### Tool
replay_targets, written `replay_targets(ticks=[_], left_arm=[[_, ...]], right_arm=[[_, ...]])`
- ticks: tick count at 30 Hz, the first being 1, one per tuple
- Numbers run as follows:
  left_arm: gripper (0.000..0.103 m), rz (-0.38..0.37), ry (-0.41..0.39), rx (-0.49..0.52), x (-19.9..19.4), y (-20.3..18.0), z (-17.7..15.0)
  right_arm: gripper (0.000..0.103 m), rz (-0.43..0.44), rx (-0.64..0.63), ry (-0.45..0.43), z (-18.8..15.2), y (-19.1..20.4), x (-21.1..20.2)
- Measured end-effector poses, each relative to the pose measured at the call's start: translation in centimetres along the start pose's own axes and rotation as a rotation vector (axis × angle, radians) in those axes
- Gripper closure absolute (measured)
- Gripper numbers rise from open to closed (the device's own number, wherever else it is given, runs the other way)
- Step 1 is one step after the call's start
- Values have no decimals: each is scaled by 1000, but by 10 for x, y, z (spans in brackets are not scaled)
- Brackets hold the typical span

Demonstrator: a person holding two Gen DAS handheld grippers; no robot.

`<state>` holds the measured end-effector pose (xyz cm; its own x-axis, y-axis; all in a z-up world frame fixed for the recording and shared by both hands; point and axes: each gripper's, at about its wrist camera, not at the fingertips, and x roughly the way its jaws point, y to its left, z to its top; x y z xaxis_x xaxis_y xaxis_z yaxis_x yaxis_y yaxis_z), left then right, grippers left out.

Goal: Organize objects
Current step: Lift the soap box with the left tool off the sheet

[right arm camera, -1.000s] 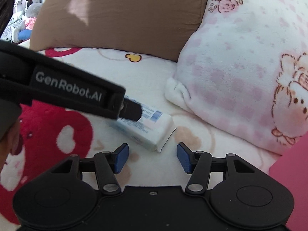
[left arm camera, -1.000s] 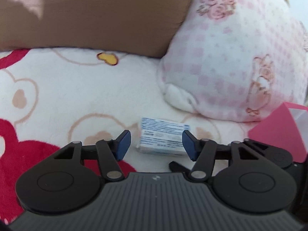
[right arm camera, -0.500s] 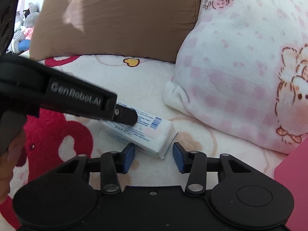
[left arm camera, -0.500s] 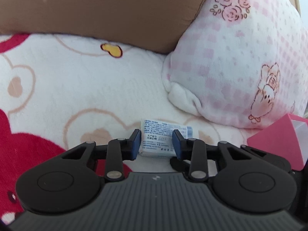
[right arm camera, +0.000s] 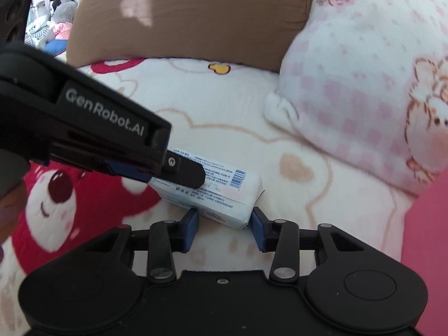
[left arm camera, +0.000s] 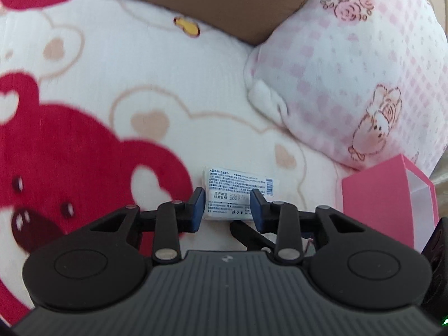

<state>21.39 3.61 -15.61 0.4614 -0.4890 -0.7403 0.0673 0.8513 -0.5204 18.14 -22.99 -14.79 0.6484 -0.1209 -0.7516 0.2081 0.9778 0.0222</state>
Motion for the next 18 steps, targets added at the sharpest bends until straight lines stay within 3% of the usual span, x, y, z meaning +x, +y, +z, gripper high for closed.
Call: replay_targets(ticks=[8, 14, 18], left_arm=[[70, 39, -26, 48, -31, -10, -55], [70, 34, 30, 36, -48, 1, -85], [70, -3, 65, -65, -55, 17, -104]], right_arm=[[51, 90, -9, 74, -16, 8, -24], [43, 147, -70, 107, -43, 30, -49], [35, 211, -56, 120, -59, 36, -63]])
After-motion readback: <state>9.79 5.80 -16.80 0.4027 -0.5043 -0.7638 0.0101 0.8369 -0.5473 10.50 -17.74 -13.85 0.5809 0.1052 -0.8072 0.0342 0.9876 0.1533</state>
